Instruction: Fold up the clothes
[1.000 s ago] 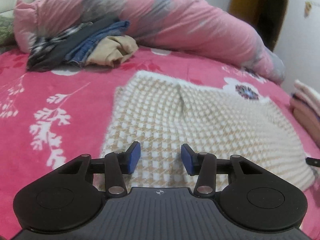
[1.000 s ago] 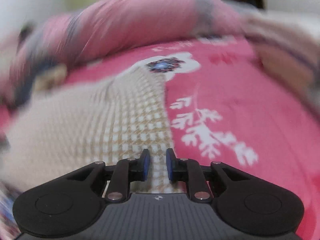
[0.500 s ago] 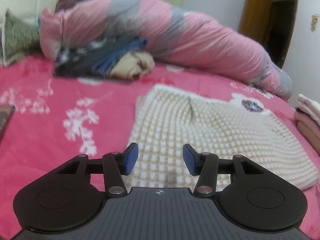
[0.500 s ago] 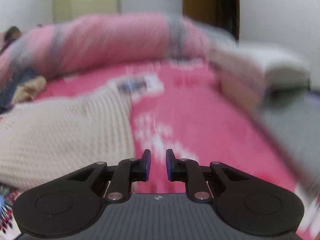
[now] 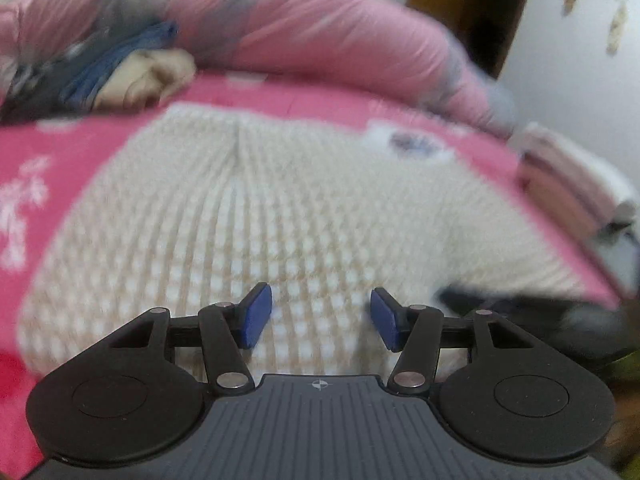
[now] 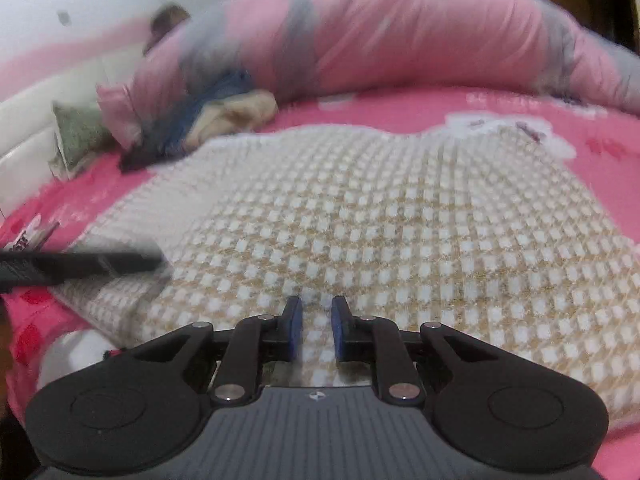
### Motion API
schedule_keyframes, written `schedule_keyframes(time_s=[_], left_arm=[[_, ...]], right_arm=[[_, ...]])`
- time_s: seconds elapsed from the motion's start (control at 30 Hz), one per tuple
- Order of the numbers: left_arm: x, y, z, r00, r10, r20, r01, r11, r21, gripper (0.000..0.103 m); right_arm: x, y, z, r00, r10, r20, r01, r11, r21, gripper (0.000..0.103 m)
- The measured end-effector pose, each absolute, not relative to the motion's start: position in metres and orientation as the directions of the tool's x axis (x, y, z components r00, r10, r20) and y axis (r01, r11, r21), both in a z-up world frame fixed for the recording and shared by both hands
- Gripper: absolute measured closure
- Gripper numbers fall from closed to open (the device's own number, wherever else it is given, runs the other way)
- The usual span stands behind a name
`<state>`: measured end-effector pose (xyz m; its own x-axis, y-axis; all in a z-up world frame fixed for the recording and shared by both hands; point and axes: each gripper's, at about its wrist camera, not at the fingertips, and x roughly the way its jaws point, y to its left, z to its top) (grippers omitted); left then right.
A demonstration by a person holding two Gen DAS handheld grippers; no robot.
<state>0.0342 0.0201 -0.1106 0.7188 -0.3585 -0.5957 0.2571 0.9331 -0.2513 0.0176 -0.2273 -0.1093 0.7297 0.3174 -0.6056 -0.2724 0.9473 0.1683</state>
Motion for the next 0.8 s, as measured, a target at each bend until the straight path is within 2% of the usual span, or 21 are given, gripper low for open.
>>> schedule_keyframes(time_s=[0.1, 0.23, 0.27, 0.33, 0.37, 0.57, 0.7, 0.8], left_arm=[[0.028, 0.022, -0.112, 0.738, -0.367, -0.566, 0.269, 0.930, -0.251, 0.048], [0.028, 0.032, -0.115, 0.735, -0.387, -0.557, 0.272, 0.921, -0.280, 0.048], [0.026, 0.031, -0.116, 0.738, -0.387, -0.552, 0.276, 0.921, -0.277, 0.048], [0.025, 0.028, -0.117, 0.744, -0.385, -0.547, 0.281, 0.922, -0.267, 0.048], [0.025, 0.026, -0.117, 0.742, -0.381, -0.551, 0.281, 0.924, -0.260, 0.048], [0.025, 0.029, -0.116, 0.742, -0.387, -0.547, 0.279, 0.921, -0.272, 0.048], [0.025, 0.031, -0.116, 0.739, -0.390, -0.549, 0.276, 0.919, -0.281, 0.048], [0.025, 0.031, -0.116, 0.736, -0.391, -0.552, 0.274, 0.919, -0.285, 0.048]], right_arm=[[0.025, -0.232, -0.083, 0.693, 0.299, -0.656, -0.223, 0.954, 0.199, 0.086], [0.014, -0.228, -0.049, 0.769, 0.308, -0.560, -0.256, 0.951, 0.171, 0.086], [0.014, -0.224, -0.052, 0.764, 0.316, -0.563, -0.271, 0.948, 0.166, 0.085], [0.022, -0.210, -0.082, 0.703, 0.281, -0.654, -0.287, 0.953, 0.100, 0.085], [0.025, -0.208, -0.084, 0.696, 0.272, -0.664, -0.287, 0.954, 0.089, 0.085], [0.035, -0.212, -0.054, 0.743, 0.268, -0.613, -0.263, 0.959, 0.101, 0.086], [0.046, -0.211, -0.040, 0.794, 0.270, -0.544, -0.271, 0.959, 0.081, 0.086], [0.061, -0.203, -0.092, 0.710, 0.253, -0.657, -0.305, 0.952, 0.037, 0.085]])
